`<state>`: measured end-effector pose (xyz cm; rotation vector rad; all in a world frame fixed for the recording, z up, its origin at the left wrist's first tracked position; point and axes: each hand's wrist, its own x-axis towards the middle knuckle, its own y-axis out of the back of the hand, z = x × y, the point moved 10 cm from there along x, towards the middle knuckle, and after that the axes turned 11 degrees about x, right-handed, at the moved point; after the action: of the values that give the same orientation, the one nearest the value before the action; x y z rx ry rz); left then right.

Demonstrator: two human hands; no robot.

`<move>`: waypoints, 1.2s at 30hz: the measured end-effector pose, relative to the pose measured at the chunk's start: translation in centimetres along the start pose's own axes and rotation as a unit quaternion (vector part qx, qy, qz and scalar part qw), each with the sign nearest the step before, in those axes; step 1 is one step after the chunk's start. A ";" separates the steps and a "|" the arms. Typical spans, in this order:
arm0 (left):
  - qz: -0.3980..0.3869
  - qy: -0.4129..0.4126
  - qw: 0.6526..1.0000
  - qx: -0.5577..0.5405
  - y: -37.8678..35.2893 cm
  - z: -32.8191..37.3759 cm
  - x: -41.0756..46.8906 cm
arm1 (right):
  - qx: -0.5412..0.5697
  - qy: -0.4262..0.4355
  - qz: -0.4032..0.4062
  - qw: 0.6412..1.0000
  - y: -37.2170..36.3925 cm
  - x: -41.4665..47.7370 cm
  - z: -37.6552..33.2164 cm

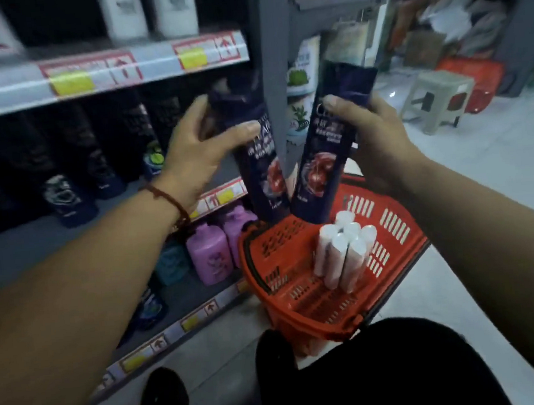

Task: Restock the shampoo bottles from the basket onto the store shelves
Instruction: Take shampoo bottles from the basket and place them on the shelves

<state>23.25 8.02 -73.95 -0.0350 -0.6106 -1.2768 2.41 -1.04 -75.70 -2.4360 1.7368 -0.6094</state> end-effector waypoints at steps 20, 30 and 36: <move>0.111 0.300 0.934 -0.161 18.4 -12.9 -17.7 | 0.068 -0.427 -0.209 0.877 -25.4 -8.5 16.7; 0.349 0.294 0.885 -0.095 31.7 -13.6 -25.2 | 0.066 -0.369 -0.284 0.882 -38.7 -8.8 20.6; 0.383 0.305 0.871 -0.037 36.8 -14.7 -26.1 | 0.123 -0.321 -0.283 0.895 -42.8 -7.6 22.4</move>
<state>58.28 37.33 -86.75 0.0582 0.0303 -0.4749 46.57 17.48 -85.51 -2.5228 0.6610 -0.0130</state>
